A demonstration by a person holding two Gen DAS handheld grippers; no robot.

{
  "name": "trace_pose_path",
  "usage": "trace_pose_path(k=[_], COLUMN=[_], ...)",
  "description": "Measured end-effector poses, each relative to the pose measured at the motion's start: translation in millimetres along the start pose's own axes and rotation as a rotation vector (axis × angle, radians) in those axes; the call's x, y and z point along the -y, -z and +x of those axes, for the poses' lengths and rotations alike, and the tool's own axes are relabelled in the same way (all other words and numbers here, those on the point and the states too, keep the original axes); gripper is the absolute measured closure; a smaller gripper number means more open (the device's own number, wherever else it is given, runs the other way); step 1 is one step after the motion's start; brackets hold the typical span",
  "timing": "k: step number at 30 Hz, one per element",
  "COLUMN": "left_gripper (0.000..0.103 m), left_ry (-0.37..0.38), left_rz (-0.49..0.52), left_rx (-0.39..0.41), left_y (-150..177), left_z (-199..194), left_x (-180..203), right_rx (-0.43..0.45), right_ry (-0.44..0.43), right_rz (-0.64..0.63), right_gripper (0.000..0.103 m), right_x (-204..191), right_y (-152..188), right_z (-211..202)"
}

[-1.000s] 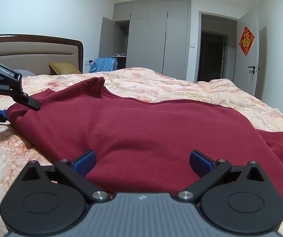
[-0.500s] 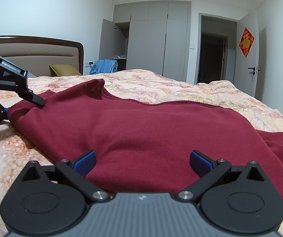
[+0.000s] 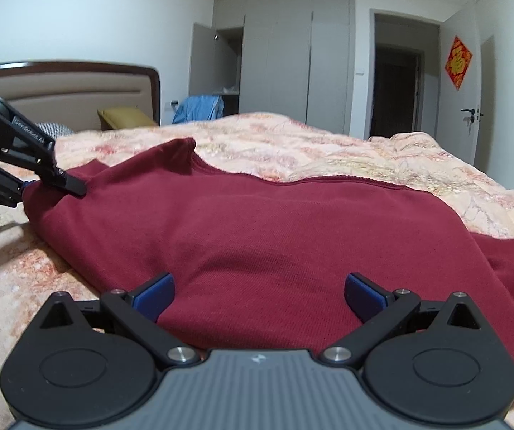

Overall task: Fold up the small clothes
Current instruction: 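Lift the grasped sweater side with the left gripper and fold it over, then lay the folded side onto the sweater and open the left gripper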

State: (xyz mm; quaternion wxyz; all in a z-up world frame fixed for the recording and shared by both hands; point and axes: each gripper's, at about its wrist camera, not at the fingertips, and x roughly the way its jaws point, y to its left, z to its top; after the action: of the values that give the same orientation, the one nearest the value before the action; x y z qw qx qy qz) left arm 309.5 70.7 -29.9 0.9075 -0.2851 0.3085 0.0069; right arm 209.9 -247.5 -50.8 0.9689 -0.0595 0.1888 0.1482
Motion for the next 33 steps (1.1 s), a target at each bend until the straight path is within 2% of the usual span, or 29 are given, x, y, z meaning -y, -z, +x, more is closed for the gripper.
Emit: trace_pose_path(k=[3, 5, 12, 15, 17, 21, 24, 26, 29, 33], left_gripper=[0.084, 0.086, 0.087, 0.088, 0.088, 0.088, 0.086, 0.084, 0.078, 0.047], left_ry=[-0.019, -0.03, -0.006, 0.052, 0.122, 0.255, 0.322, 0.352, 0.395, 0.461], left_rz=[0.024, 0.069, 0.33, 0.469, 0.567, 0.78, 0.891, 0.899, 0.812, 0.715], left_rx=[0.025, 0.052, 0.112, 0.111, 0.092, 0.0, -0.088, -0.128, -0.192, -0.213], left_y=[0.0, -1.1, -9.5, 0.8, 15.9, 68.6, 109.2, 124.2, 125.2, 115.9], left_z=[-4.7, -9.5, -18.3, -18.9, -20.1, -19.3, -13.3, -9.2, -4.8, -10.3], left_x=[7.8, 20.8, 106.3, 158.4, 194.5, 253.9, 275.0, 276.9, 267.1, 255.3], right_rx=[0.001, 0.004, -0.028, -0.035, -0.033, -0.039, -0.058, -0.075, -0.094, -0.093], right_ry=[-0.004, -0.005, 0.063, 0.109, 0.143, 0.216, 0.266, 0.287, 0.3, 0.286], right_rz=[-0.018, -0.029, -0.015, 0.018, 0.037, 0.078, 0.106, 0.13, 0.159, 0.169], right_gripper=[0.0, 0.0, 0.0, 0.0, 0.0, 0.0, 0.0, 0.0, 0.0, 0.0], right_x=[4.5, 11.1, 49.1, 65.7, 76.0, 93.6, 106.3, 116.1, 122.7, 123.5], right_y=[-5.5, -7.0, -1.7, 4.5, 10.6, 25.1, 37.0, 43.8, 52.1, 56.3], right_z=[-11.6, -22.4, -67.7, -87.8, -102.3, -130.2, -146.9, -155.7, -164.2, -169.8])
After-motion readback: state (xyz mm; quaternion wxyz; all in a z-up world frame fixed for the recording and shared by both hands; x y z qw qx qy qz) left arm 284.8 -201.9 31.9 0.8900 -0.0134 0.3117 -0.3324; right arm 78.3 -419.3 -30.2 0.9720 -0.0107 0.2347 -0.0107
